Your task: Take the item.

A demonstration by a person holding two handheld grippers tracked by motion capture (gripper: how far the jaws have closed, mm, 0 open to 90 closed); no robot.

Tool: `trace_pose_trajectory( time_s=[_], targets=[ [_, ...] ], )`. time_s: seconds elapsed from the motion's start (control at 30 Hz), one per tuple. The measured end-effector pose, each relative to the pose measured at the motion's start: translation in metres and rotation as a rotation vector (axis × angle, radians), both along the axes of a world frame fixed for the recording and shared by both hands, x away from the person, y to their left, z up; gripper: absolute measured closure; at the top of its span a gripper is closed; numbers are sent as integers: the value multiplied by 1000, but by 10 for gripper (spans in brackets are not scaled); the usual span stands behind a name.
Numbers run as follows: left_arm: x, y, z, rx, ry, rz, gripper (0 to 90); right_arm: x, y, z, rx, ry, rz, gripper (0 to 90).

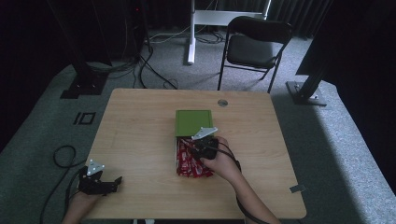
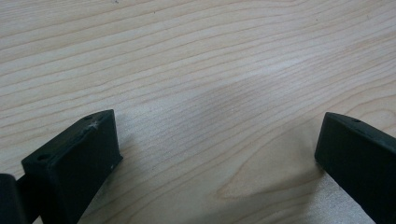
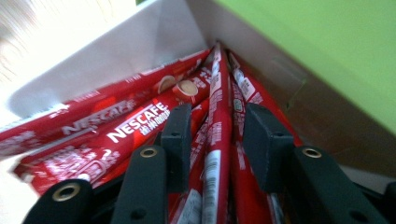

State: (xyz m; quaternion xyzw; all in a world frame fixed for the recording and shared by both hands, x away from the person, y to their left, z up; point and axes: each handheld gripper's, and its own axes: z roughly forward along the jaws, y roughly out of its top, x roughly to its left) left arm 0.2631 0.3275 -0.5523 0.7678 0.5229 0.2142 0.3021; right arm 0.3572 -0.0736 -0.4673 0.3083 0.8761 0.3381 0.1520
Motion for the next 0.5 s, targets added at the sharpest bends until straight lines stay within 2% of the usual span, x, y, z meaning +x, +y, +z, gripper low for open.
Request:
trace_pose_trajectory(
  time_s=[0.03, 0.1, 0.4, 0.5],
  targets=[
    [0, 0, 0, 0, 0, 0, 6, 0, 1, 0, -4, -11, -7, 727],
    [0, 0, 0, 0, 0, 0, 6, 1, -1, 1, 6, -10, -14, 800],
    [0, 0, 0, 0, 0, 0, 7, -1, -4, 5, 36, -10, -16, 820],
    [0, 0, 0, 0, 0, 0, 7, -2, -8, 8, 75, -3, -25, 821]
  ],
)
